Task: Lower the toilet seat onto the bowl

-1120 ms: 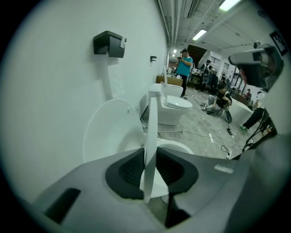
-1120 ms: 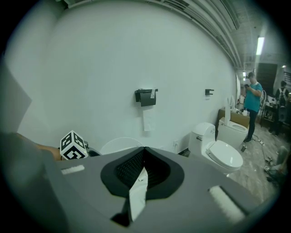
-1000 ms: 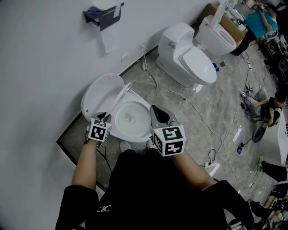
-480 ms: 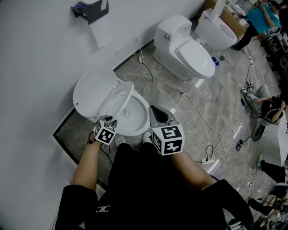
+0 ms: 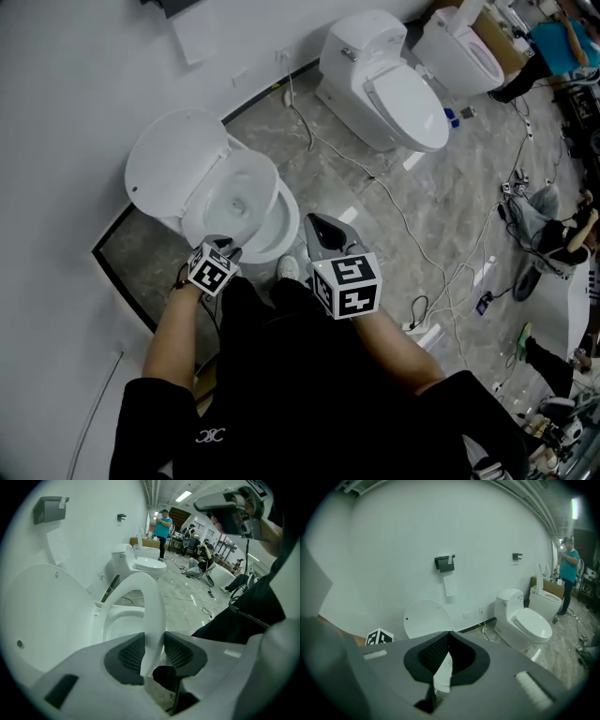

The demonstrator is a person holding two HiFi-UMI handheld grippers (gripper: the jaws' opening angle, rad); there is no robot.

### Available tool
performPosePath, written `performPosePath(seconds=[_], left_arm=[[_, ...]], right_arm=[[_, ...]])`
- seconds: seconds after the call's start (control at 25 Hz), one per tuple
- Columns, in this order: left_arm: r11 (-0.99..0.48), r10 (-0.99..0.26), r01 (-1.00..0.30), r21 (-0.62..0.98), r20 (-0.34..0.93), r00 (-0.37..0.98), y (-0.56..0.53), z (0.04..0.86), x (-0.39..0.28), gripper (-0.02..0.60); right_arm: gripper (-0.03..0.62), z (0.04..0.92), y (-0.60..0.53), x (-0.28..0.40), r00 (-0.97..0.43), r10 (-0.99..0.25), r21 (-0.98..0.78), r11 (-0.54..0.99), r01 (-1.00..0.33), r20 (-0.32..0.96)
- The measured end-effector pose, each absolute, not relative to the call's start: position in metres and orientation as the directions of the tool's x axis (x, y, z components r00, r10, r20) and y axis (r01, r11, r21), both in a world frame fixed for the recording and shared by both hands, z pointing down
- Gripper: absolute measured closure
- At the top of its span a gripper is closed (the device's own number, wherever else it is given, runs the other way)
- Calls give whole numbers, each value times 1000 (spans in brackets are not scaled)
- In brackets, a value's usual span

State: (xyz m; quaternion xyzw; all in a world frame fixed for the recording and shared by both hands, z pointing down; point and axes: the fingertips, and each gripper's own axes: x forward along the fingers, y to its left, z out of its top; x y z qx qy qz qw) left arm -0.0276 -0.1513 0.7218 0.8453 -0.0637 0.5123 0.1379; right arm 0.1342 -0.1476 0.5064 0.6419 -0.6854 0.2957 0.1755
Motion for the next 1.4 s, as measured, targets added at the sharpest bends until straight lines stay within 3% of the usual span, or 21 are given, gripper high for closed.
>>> performPosePath(seconds=[0.28,0.84,1.28,1.36,1.4], left_arm=[[-952,37,-258,166,898,439,-123,755,-14,437],[-979,79,-133,157,883,463,-84,836,7,394],[-956,121,-180,232,869,479,-57,915,17,444],[-951,130,-190,244,872,471,-56,930,16,462],[-949,119,-206,238,877,466,-58,937,15,501]], right_arm=[[585,531,-145,146,-157,-746,-177,53,-983,648],[585,592,-149,132,-222,-665,-179,133,-975,713],[585,645,-138,136,-210,-599,-162,133,-978,772],[585,659,-134,137,-208,-580,-161,132,-978,788],[585,665,-132,137,-209,-571,-162,133,-978,794]])
